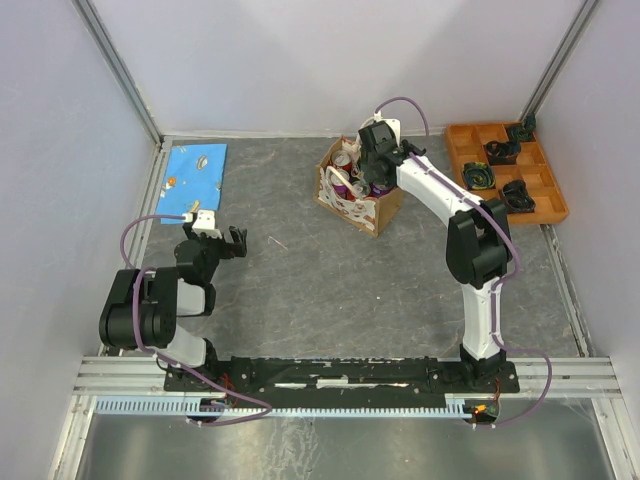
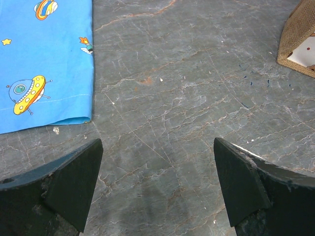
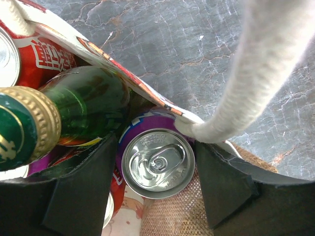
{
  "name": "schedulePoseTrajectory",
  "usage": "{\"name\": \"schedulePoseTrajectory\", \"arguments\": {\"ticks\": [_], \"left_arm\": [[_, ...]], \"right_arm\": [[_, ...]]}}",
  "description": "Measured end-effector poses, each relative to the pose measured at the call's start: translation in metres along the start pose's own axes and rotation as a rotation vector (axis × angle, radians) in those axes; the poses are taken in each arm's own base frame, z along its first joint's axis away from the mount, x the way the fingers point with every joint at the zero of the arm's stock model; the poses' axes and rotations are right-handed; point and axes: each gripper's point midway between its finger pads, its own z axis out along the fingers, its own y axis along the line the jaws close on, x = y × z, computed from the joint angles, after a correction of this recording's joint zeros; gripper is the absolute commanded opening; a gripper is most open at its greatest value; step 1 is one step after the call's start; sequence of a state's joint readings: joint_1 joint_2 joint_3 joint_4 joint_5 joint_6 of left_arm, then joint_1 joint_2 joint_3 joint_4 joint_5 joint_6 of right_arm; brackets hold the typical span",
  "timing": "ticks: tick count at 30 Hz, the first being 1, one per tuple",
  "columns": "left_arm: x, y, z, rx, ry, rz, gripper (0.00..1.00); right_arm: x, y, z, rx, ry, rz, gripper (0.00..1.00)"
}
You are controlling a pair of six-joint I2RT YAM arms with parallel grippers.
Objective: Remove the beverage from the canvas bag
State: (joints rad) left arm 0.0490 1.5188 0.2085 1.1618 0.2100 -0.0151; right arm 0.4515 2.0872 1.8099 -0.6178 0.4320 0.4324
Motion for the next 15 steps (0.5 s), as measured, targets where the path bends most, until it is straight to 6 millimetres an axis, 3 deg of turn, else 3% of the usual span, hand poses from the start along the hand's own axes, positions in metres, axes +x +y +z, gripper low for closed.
{"name": "schedulePoseTrajectory", "arguments": {"ticks": [9, 15], "left_arm": [[0.0, 0.0, 0.0, 0.0, 0.0, 0.0, 0.99], [0.0, 0.0, 0.0, 0.0, 0.0, 0.0, 0.99]], "right_arm": [[0.0013, -0.0001, 0.0014, 0.001, 0.004, -0.001, 0.71], [0.0013, -0.0005, 0.0025, 0.007, 0.002, -0.003, 0.58]]}}
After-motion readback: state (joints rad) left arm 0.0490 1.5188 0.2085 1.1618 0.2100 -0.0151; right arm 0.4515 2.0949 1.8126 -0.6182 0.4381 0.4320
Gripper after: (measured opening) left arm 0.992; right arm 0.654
